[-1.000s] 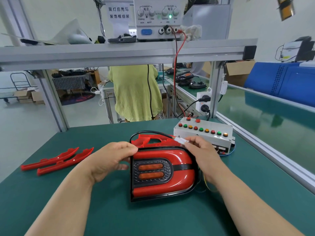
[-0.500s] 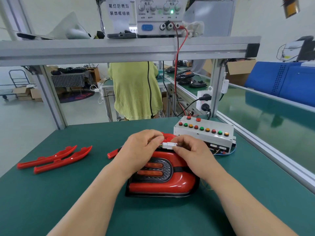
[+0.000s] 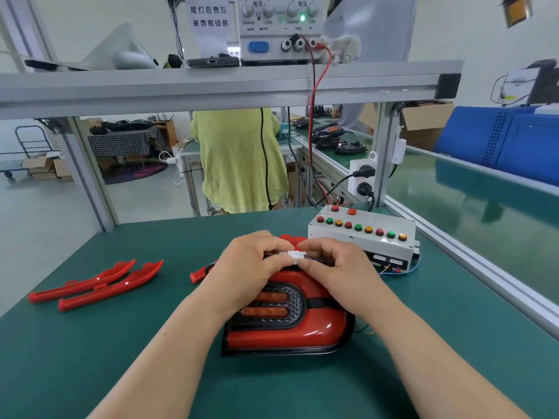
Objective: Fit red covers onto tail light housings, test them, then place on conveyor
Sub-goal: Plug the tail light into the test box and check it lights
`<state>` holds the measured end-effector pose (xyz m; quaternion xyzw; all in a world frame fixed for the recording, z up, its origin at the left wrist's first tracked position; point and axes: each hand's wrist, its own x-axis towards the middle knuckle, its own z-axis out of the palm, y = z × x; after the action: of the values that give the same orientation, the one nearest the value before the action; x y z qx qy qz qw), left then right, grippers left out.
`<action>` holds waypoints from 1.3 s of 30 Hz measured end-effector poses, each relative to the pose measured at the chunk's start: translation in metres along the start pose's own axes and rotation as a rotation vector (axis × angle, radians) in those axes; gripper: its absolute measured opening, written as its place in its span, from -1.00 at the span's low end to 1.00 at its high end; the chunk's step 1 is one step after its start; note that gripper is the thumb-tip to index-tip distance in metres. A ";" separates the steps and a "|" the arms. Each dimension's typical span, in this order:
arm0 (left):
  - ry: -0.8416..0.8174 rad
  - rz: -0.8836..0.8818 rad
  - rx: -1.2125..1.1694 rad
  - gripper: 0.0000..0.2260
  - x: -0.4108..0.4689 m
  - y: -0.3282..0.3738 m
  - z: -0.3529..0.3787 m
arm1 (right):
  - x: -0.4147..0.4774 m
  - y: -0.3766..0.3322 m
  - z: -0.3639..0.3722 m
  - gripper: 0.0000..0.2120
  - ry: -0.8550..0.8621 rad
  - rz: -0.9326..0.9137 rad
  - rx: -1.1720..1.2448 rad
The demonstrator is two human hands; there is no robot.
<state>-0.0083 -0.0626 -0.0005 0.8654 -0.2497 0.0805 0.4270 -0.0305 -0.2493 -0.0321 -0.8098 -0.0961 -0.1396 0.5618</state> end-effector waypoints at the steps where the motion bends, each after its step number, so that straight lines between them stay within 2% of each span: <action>1: 0.007 0.002 -0.007 -0.90 0.000 0.000 0.000 | 0.000 0.000 -0.001 -0.88 -0.014 0.006 0.001; 8: -0.011 0.049 -0.022 -0.88 0.000 -0.001 -0.003 | 0.000 0.000 -0.002 -0.89 -0.049 -0.060 0.005; 21: 0.017 0.024 0.051 -0.94 0.000 -0.005 -0.001 | -0.001 -0.001 -0.004 -0.94 -0.024 -0.099 -0.058; 39: 0.022 0.069 0.041 -0.93 0.000 -0.005 -0.002 | -0.001 -0.005 -0.007 -0.92 -0.011 -0.104 -0.041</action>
<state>-0.0060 -0.0582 -0.0028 0.8639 -0.2729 0.1096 0.4088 -0.0342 -0.2538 -0.0257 -0.8158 -0.1382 -0.1660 0.5365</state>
